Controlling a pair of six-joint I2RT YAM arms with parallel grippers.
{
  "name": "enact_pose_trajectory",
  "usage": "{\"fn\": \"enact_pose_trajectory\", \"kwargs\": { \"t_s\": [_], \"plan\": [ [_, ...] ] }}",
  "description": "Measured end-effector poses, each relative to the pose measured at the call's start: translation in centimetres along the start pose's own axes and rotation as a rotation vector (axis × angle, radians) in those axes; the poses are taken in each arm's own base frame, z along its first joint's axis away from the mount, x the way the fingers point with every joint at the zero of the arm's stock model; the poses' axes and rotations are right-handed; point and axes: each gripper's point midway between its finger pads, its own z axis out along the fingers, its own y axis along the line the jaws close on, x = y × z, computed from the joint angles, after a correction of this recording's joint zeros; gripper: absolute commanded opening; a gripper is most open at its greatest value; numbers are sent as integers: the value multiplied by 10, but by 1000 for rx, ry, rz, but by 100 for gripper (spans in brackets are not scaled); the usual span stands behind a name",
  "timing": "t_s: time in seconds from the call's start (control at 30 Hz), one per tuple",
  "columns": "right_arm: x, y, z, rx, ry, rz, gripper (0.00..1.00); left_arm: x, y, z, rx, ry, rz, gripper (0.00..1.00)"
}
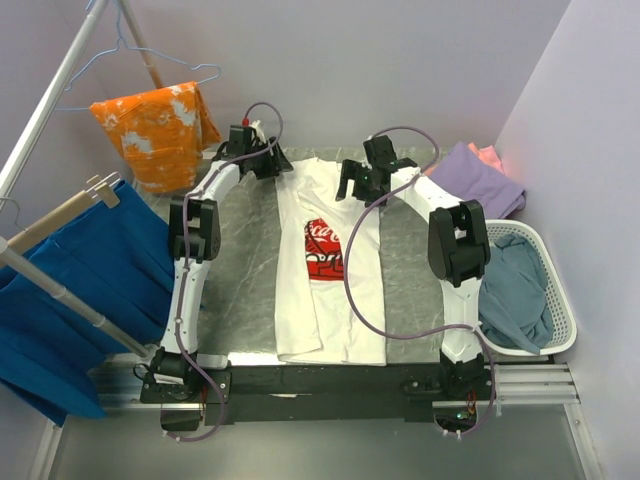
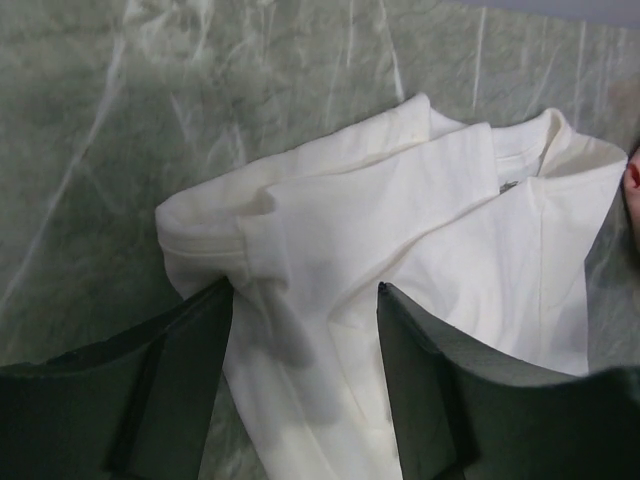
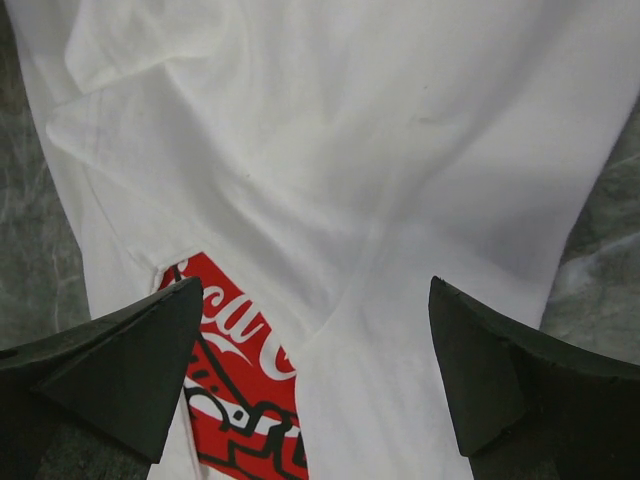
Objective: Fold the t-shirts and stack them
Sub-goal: Rotate the tshirt 90 degrees
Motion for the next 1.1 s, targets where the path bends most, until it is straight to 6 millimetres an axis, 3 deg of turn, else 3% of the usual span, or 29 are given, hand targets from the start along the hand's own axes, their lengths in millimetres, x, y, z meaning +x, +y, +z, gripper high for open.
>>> {"fn": "enact_pose_trajectory", "kwargs": {
  "t_s": [0.23, 0.33, 0.43, 0.53, 0.7, 0.8, 0.93, 1.03, 1.1],
  "plan": [
    [2, 7, 2, -44, 7, -2, 100, -5, -3, 11, 48, -12, 6, 68],
    [15, 2, 4, -41, 18, -2, 100, -2, -4, 4, 55, -28, 18, 72],
    [41, -13, -4, 0, 48, 3, 100, 10, -4, -18, 17, -20, 12, 74],
    [57, -24, -28, 41, 49, 4, 100, 16, -10, -49, -23, -29, 7, 75],
    [40, -10, -82, 3, -61, -21, 100, -4, -46, -107, -14, -119, 33, 69],
    [45, 1, -97, -21, -83, -44, 100, -4, -64, -130, 2, -154, 55, 63],
    [90, 13, -93, -33, -8, -96, 100, 38, -65, -132, -23, -100, 42, 60],
    [129, 12, -86, -26, 69, -121, 99, 102, -44, -125, -77, 8, -9, 60],
    [140, 11, -84, -19, 96, -121, 99, 147, -26, -125, -119, 91, -55, 60]
  ]
}}
